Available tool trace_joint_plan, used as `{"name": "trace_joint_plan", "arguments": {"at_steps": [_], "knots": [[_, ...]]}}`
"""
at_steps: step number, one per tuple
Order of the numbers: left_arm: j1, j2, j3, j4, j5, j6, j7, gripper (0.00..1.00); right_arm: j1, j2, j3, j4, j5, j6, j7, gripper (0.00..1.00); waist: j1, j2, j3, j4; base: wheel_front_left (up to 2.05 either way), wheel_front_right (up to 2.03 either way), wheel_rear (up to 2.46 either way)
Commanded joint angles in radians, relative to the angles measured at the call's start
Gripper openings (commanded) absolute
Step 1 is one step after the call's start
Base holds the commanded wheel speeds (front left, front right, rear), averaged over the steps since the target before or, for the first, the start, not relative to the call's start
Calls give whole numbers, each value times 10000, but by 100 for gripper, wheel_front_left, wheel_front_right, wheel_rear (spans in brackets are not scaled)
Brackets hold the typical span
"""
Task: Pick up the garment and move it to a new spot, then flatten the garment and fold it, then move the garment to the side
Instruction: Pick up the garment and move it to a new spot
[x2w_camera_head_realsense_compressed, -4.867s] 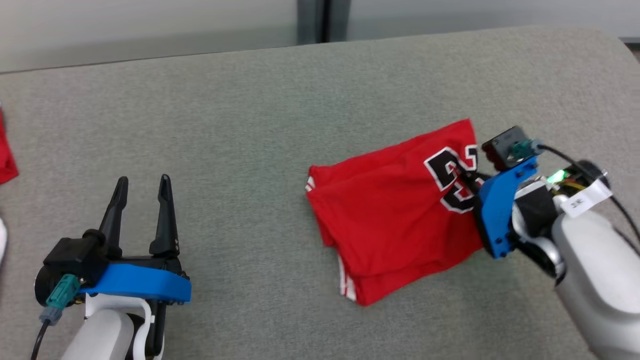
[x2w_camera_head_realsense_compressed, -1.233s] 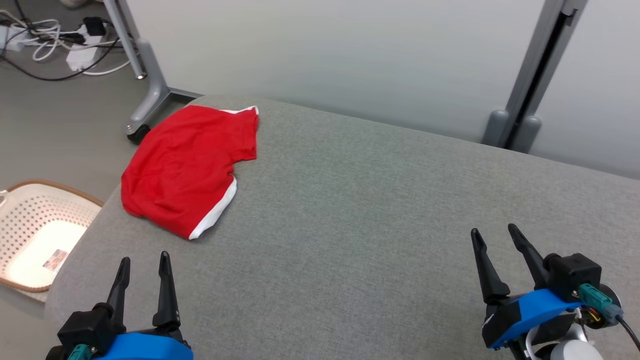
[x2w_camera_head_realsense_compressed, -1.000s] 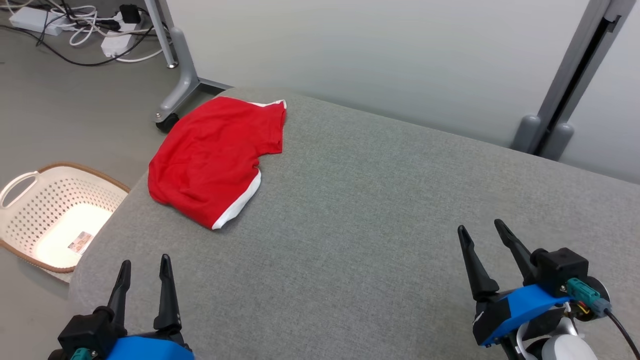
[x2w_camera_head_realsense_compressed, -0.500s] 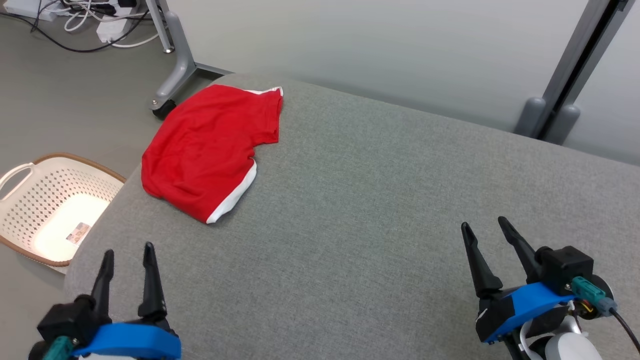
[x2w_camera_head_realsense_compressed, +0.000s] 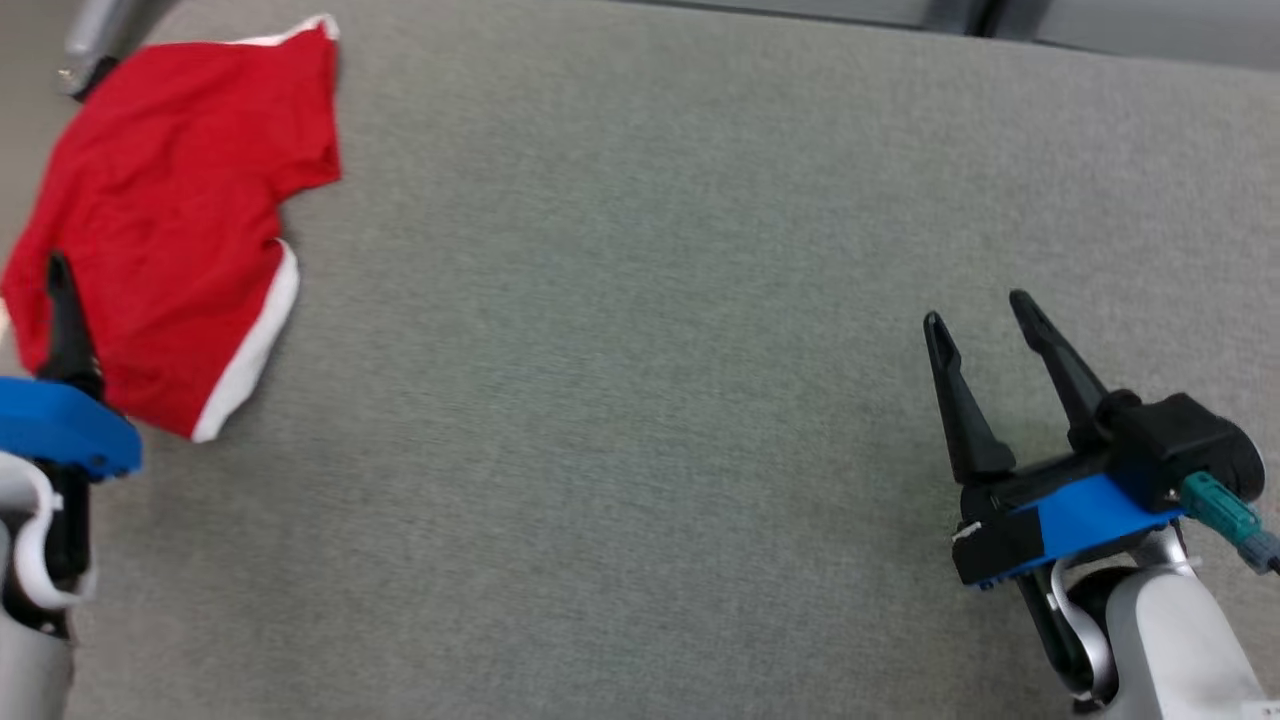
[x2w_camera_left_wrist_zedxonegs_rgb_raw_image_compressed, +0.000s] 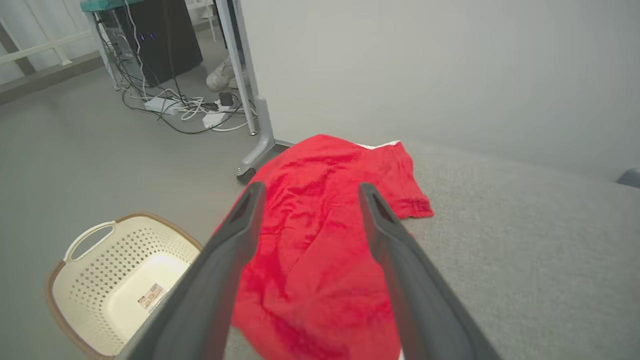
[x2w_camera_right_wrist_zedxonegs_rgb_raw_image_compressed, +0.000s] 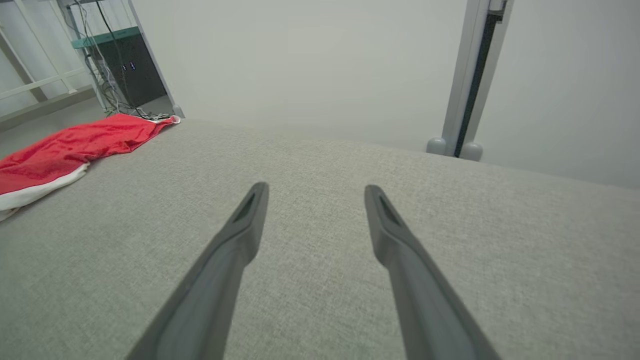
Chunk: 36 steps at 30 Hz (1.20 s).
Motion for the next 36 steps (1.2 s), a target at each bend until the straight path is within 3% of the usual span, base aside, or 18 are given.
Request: {"name": "trace_joint_plan", "arguments": {"at_steps": [1, 10, 14, 20, 21, 22, 23, 27, 36], "knots": [[-450, 117, 159, 99, -99, -63, 53, 100, -237, -101, 86, -170, -80, 6, -14, 100, -4, -1, 376, -152, 0, 0, 0], [-1632, 849, 1507, 1509, -1523, 69, 1339, 100, -925, -307, 494, -857, -117, 6, -107, 100, -4, -1, 2154, -1638, 0, 0, 0], [-1744, 973, 1896, 2203, -2520, 212, 2971, 100, -1031, -290, 532, -1107, -105, 6, -171, 100, -4, -1, 2585, -2147, 0, 0, 0], [-1157, 611, 1530, 2681, -3780, 1008, 6781, 100, -1086, -228, 568, -1221, 14, 6, -293, 100, -4, -1, 2842, -2556, 0, 0, 0], [-1116, 684, 1492, 2519, -3851, 1086, 7108, 69, -1072, -206, 564, -1221, 7, 6, -303, 100, -4, -1, 2853, -2575, 0, 0, 0], [-1103, 798, 1498, 2317, -3860, 1133, 7226, 18, -1070, -192, 543, -1205, 4, 6, -325, 100, -4, -1, 2857, -2589, 0, 0, 0], [-1075, 905, 1496, 2115, -3843, 1158, 7284, 0, -1076, -180, 526, -1171, 0, 6, -341, 100, -4, -1, 2845, -2596, 0, 0, 0], [-1174, 1431, 1716, 1619, -3508, 1076, 6643, 0, -1116, -98, 548, -934, 73, 6, -440, 100, -4, -1, 2622, -2612, 0, 0, 0], [-1788, 2157, 1804, 1145, -3117, 202, 5625, 0, -1001, 43, 650, -129, 385, 6, -857, 100, -4, -1, 1022, -2559, 0, 0, 0]]}}
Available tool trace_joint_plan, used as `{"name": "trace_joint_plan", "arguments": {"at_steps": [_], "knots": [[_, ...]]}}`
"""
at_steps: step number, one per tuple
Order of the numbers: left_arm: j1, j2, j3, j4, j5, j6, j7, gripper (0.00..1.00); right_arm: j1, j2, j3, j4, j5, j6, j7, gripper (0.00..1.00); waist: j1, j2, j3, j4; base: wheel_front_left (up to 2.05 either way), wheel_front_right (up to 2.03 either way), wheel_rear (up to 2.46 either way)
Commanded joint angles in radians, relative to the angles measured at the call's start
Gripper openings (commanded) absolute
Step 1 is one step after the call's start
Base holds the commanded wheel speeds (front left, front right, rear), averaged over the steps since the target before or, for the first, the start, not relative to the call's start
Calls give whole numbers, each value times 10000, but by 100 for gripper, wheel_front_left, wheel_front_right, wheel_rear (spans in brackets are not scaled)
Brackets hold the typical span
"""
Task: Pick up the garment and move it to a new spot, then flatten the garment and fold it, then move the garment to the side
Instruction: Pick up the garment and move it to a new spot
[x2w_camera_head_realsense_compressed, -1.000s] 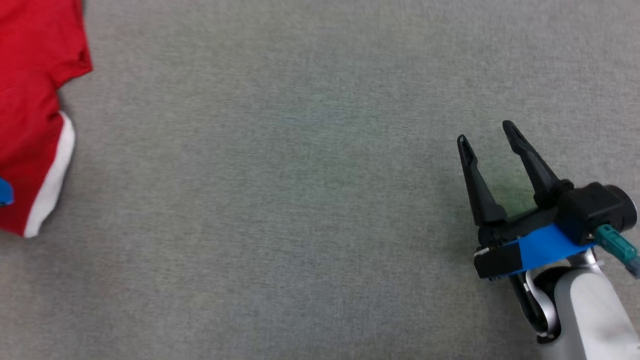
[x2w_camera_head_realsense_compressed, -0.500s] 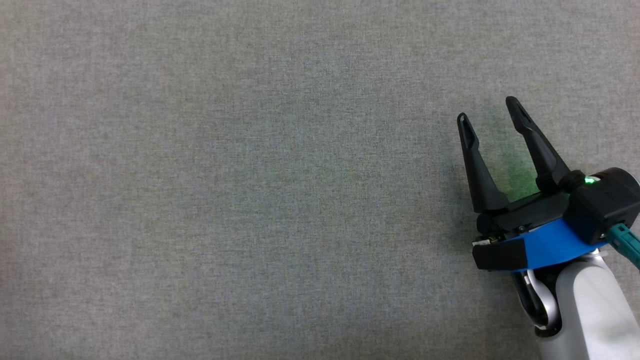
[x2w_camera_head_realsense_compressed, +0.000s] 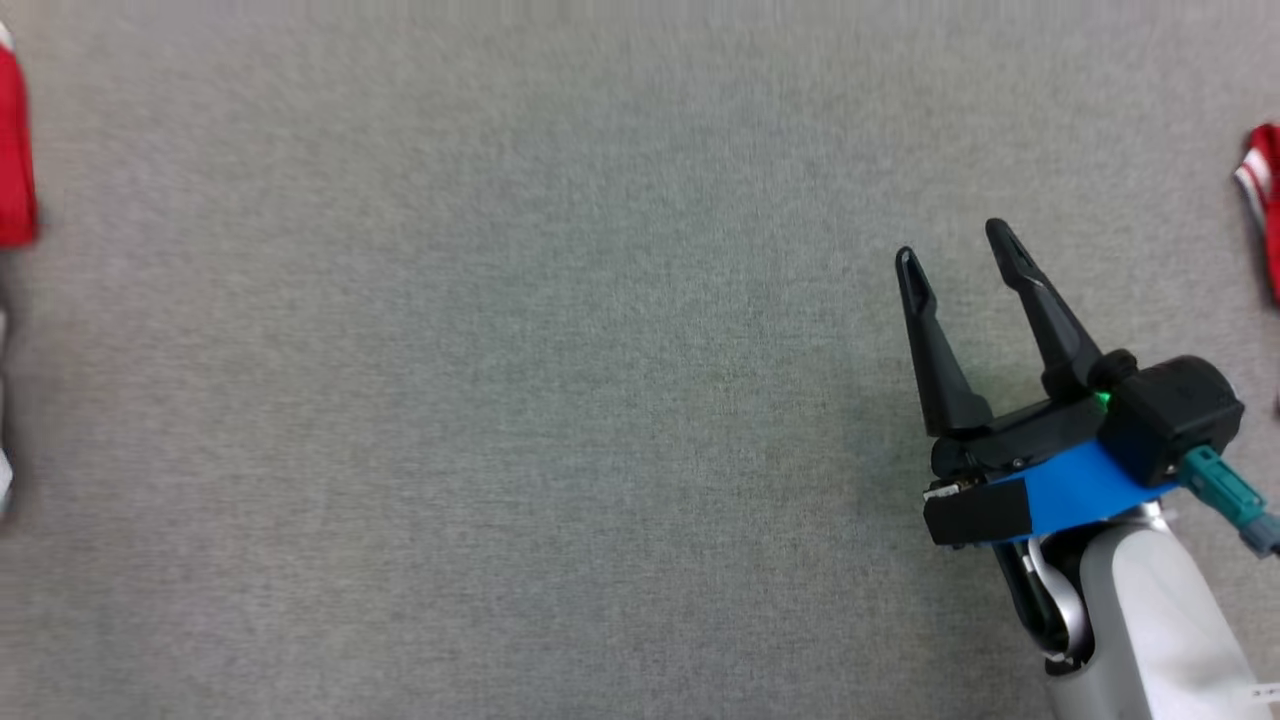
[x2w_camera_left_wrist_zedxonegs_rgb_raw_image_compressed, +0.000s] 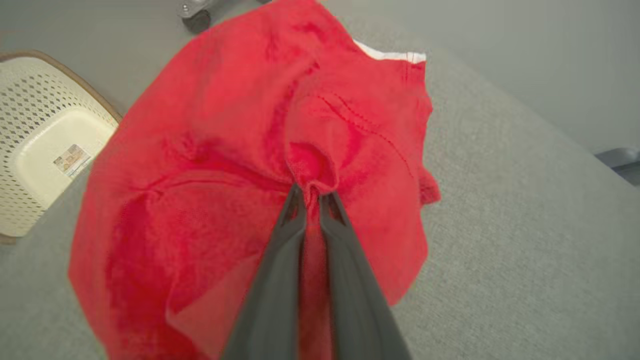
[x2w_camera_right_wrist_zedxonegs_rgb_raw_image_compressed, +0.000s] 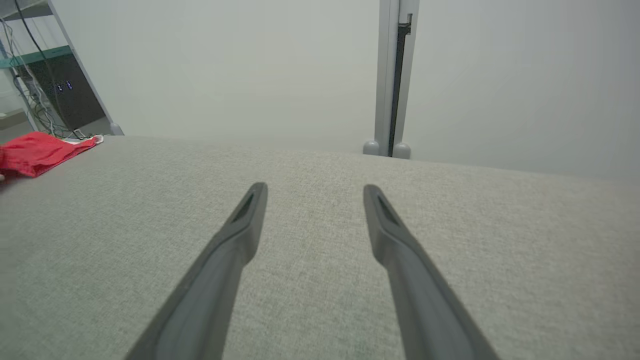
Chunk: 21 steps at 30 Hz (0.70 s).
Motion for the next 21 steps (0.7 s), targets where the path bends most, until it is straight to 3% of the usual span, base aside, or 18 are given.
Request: {"name": "trace_joint_plan", "arguments": {"at_steps": [1, 6, 11, 18, 21], "knots": [[-263, 127, -94, -160, 77, -175, -84, 0, 101, 54, 24, 155, 108, 6, -85, 100, -1, 0, -589, -213, 0, 0, 0], [-786, 497, -509, -924, 415, -769, -79, 0, 372, 130, 37, 601, 276, 6, -282, 100, -1, 0, -1776, -213, 0, 0, 0], [-1521, 372, -1141, -2142, 559, -1064, 290, 0, 651, 218, 73, 916, 468, 6, -409, 100, -1, 0, -2719, -324, 0, 0, 0], [-2299, -301, -2141, -4015, 575, -1005, 979, 0, 914, 278, 49, 932, 621, 6, -384, 100, -1, 0, -3273, -725, 0, 0, 0], [-2552, -857, -2842, -4720, 513, -1075, 1356, 0, 1035, 299, 36, 880, 631, 6, -325, 100, -1, 0, -3348, -1030, 0, 0, 0]]}}
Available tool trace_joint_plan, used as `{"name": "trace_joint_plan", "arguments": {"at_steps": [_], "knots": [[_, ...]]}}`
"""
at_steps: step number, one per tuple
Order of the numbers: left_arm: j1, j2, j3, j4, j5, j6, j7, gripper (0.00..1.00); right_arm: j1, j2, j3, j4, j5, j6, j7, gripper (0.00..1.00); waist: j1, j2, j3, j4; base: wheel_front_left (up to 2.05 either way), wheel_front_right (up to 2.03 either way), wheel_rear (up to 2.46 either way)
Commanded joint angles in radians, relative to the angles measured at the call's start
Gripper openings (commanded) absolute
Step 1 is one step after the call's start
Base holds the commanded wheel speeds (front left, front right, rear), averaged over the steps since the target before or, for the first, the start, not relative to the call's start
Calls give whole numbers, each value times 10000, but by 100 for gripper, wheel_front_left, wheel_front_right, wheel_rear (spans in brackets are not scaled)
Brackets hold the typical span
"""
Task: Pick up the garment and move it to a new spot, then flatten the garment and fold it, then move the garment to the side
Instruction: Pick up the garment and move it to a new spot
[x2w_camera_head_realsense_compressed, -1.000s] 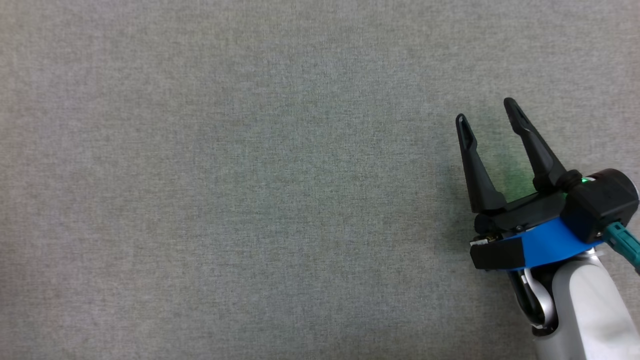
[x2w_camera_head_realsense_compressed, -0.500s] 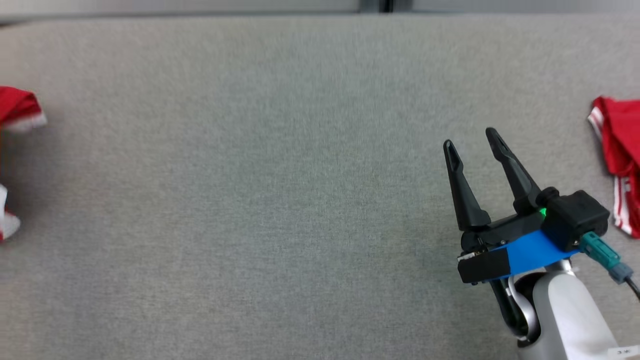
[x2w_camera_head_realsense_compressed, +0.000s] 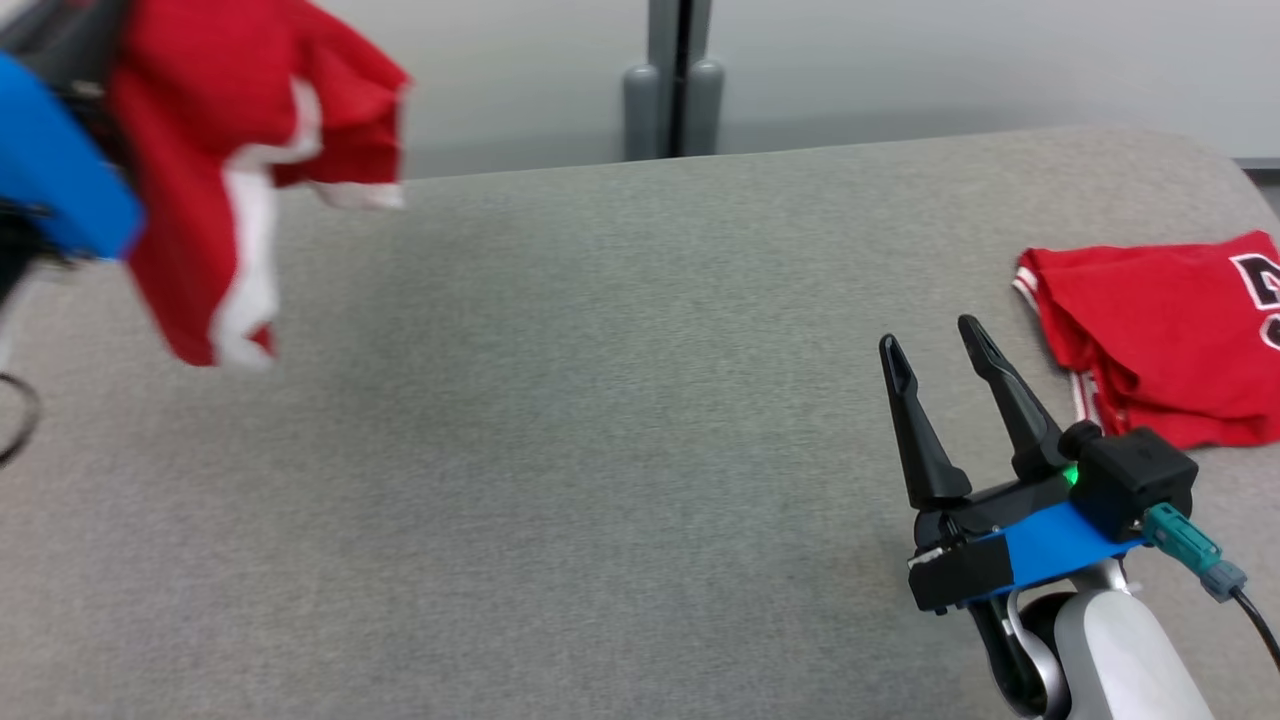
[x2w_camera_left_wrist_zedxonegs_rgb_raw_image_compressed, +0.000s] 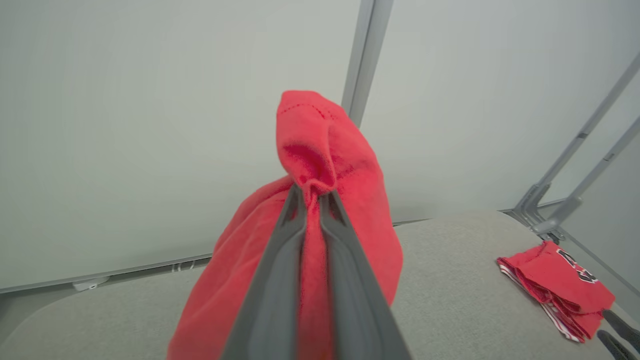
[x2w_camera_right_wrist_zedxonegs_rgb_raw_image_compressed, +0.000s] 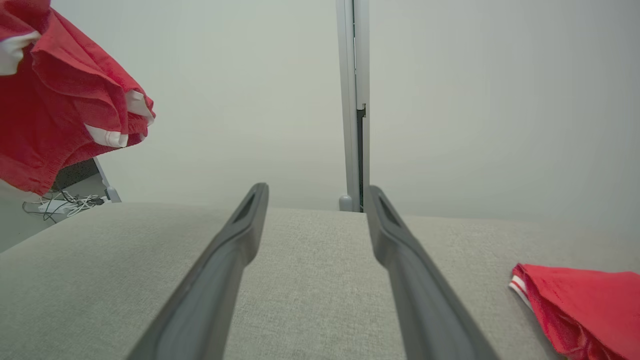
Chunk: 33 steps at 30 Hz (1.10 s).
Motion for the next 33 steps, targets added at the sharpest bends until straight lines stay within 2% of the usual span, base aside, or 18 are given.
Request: {"name": "trace_joint_plan", "arguments": {"at_steps": [1, 8, 16, 17, 18, 19, 26, 29, 33], "knots": [[-155, -188, -166, -133, -49, -41, 55, 0, 169, 21, -19, -31, 37, 6, 9, 100, 1, 0, -149, -231, 0, 0, 0], [148, -1457, -1729, -285, -25, -229, 354, 0, 112, 44, 143, -48, 162, 6, -12, 100, 1, 0, 90, -1126, 0, 0, 0], [1329, -2640, -2944, 1458, 317, -460, -645, 0, -117, 46, 366, 150, 535, 6, -240, 100, 1, 0, 520, -1947, 0, 0, 0], [1492, -2781, -3022, 1761, 408, -453, -884, 34, -129, 45, 372, 185, 554, 6, -270, 100, 1, 0, 551, -1994, 0, 0, 0], [1640, -2885, -3140, 2030, 524, -494, -1103, 85, -140, 46, 372, 198, 566, 6, -290, 100, 1, 0, 587, -2020, 0, 0, 0], [1739, -2988, -3243, 2327, 675, -503, -1382, 100, -153, 46, 367, 230, 565, 6, -284, 100, 1, 0, 615, -2038, 0, 0, 0], [2199, -3821, -3610, 3373, 1034, -865, -3141, 100, -15, 46, -125, 127, 309, 6, -191, 100, 1, 0, 484, -1490, 0, 0, 0], [2543, -4115, -3381, 3336, 992, -893, -4125, 100, 93, 46, -288, 31, 172, 6, -96, 100, 1, 0, 288, -1130, 0, 0, 0], [3260, -4192, -2838, 2983, 777, -874, -5481, 100, 294, 43, -371, -92, 180, 6, 77, 100, 1, 0, -43, -651, 0, 0, 0]]}}
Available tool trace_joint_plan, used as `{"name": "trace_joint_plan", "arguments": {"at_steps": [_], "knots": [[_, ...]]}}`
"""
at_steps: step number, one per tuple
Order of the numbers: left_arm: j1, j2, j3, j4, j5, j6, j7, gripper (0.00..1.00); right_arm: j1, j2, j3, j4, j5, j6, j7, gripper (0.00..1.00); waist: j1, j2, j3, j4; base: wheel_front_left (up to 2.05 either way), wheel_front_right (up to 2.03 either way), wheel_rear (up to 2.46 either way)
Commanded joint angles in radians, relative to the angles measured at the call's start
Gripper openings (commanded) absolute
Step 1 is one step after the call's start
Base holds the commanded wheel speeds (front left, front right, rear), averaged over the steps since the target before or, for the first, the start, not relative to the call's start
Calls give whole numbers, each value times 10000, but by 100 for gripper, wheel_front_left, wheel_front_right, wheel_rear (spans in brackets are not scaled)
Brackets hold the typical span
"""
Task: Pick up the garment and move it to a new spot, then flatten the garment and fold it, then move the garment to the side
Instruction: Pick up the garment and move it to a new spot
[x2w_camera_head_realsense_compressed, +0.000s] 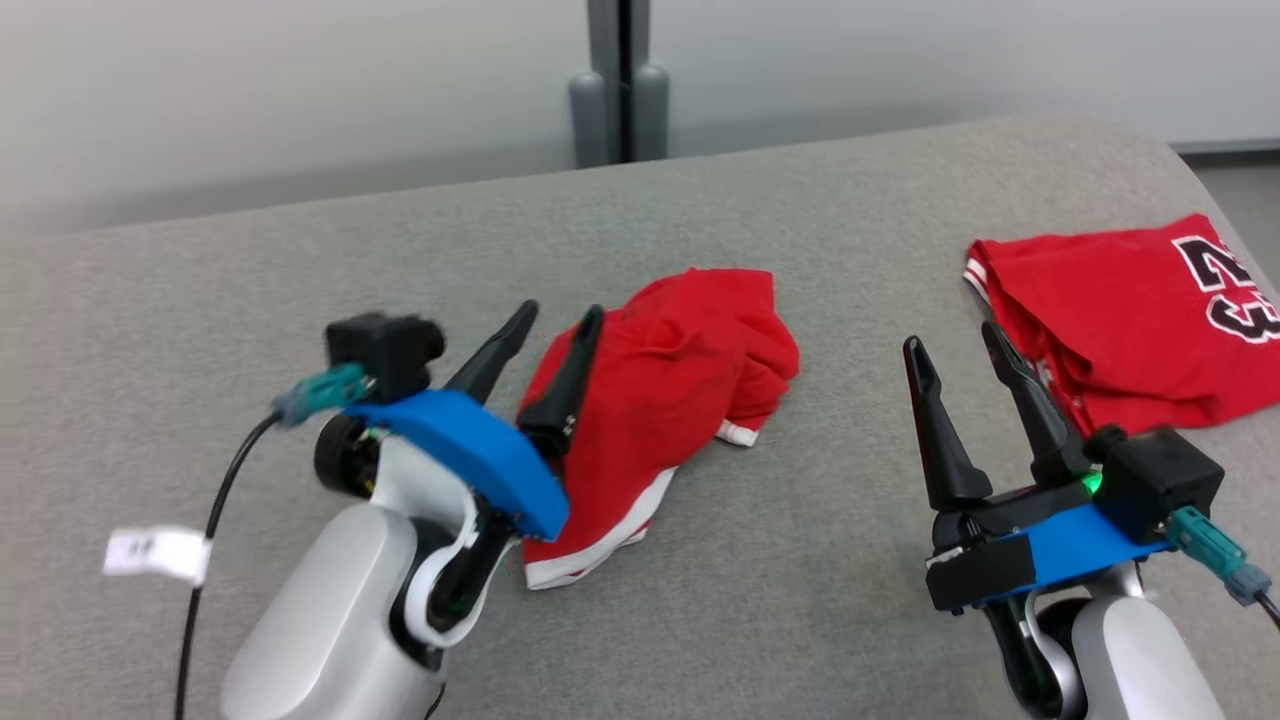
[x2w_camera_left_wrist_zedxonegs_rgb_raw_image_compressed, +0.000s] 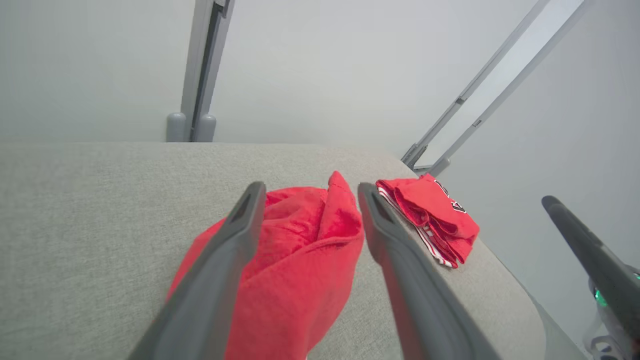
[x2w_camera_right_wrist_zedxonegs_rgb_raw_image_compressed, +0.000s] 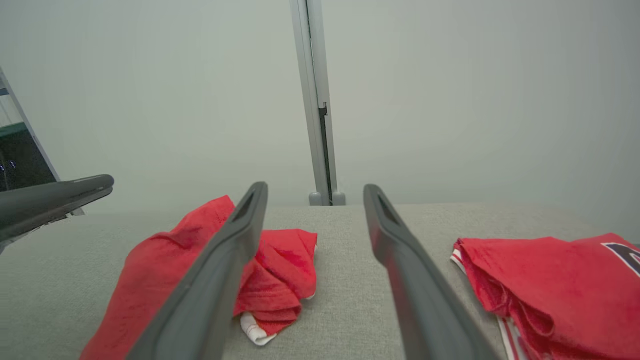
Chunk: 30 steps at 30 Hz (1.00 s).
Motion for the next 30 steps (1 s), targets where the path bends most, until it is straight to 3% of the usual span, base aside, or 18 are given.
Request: {"name": "trace_joint_plan", "arguments": {"at_steps": [1, 12, 23, 30], "knots": [[308, 126, 179, -116, 0, 28, -353, 100, 200, 1, -24, -67, -31, 6, 58, 100, 0, -1, -78, 139, 0, 0, 0], [2561, 916, 1405, -469, 761, 479, -3665, 100, 975, -1, -328, -206, 19, 6, 422, 100, 0, -1, -625, 1155, 0, 0, 0], [3708, 1253, 2225, -439, 1836, 1320, -4227, 100, 1576, -1, -706, 385, 32, 6, 444, 100, 0, -1, -900, 1260, 0, 0, 0], [4413, 1410, 2489, -829, 2133, 1508, -4249, 100, 1655, -2, -889, 917, -164, 6, 226, 100, 0, -1, -916, 1091, 0, 0, 0]]}}
